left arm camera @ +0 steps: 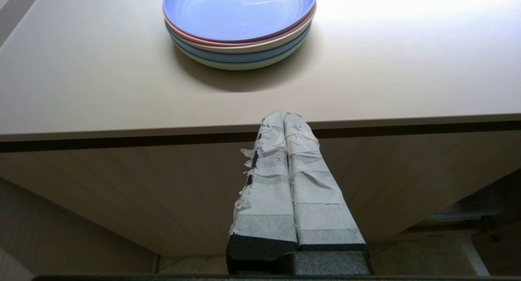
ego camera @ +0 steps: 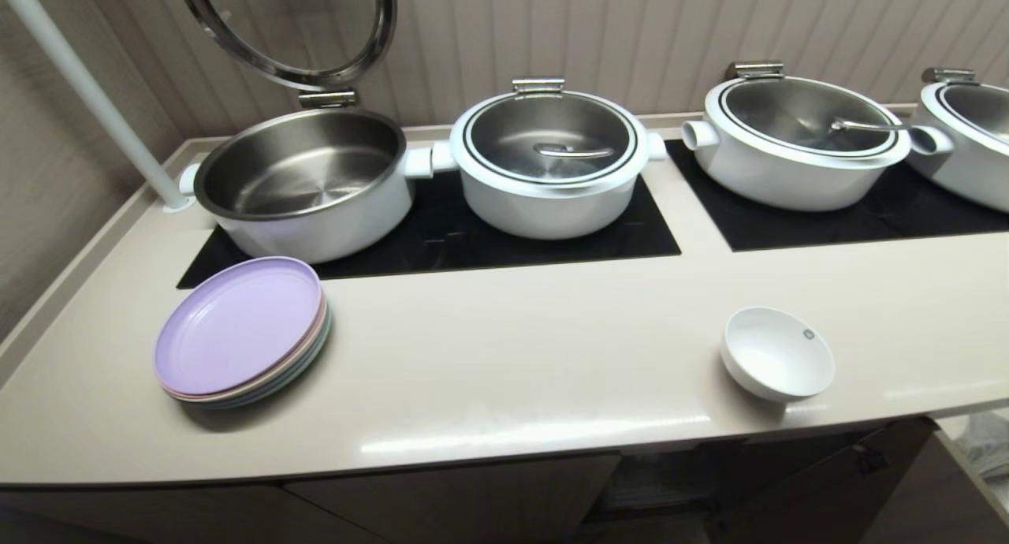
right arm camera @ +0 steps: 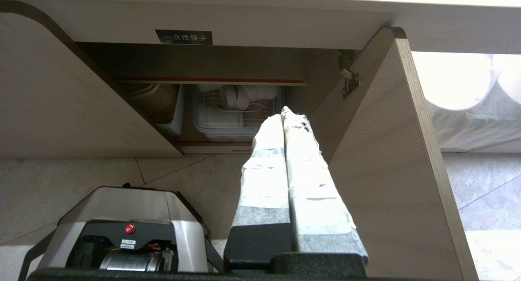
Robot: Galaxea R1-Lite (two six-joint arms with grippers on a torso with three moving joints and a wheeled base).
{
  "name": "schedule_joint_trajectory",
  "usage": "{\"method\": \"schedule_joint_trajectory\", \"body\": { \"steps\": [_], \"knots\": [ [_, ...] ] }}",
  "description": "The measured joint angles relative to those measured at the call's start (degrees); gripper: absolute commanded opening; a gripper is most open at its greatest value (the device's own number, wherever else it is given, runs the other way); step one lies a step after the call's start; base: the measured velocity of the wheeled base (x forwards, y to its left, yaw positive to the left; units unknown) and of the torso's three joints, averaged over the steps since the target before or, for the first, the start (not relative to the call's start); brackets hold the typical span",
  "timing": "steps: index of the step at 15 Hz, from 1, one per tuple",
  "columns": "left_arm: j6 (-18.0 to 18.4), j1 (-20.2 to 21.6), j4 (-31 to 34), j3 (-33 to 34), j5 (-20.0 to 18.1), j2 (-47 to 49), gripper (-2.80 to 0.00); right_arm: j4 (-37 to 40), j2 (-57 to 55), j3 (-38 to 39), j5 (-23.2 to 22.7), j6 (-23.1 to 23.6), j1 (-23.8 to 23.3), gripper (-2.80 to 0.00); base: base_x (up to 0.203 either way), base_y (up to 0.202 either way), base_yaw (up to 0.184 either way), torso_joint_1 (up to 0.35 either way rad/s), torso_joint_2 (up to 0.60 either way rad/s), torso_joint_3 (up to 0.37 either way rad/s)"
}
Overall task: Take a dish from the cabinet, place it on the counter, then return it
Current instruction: Pick up the bowl from the table
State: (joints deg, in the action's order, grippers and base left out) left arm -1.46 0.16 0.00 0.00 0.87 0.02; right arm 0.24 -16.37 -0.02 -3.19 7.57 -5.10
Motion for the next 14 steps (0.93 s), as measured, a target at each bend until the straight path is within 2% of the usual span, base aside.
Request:
{"method": "schedule_joint_trajectory", "body": {
  "steps": [8, 11, 14],
  "knots": [
    [-0.01, 0.0, 0.0, 0.0, -0.01, 0.0, -2.8, 0.06, 0.11, 0.02, 0.08, -0.77, 0.07, -2.8, 0.0, 0.0, 0.0, 0.0, 0.0, 0.0],
    [-0.01, 0.0, 0.0, 0.0, -0.01, 0.0, -2.8, 0.09, 0.33, 0.02, 0.06, -1.05, 3.12, -2.8, 0.0, 0.0, 0.0, 0.0, 0.0, 0.0],
    [0.01, 0.0, 0.0, 0.0, -0.01, 0.0, -2.8, 0.08, 3.16, 0.02, 0.0, -0.94, 3.93, -2.8, 0.0, 0.0, 0.0, 0.0, 0.0, 0.0]
  ]
}}
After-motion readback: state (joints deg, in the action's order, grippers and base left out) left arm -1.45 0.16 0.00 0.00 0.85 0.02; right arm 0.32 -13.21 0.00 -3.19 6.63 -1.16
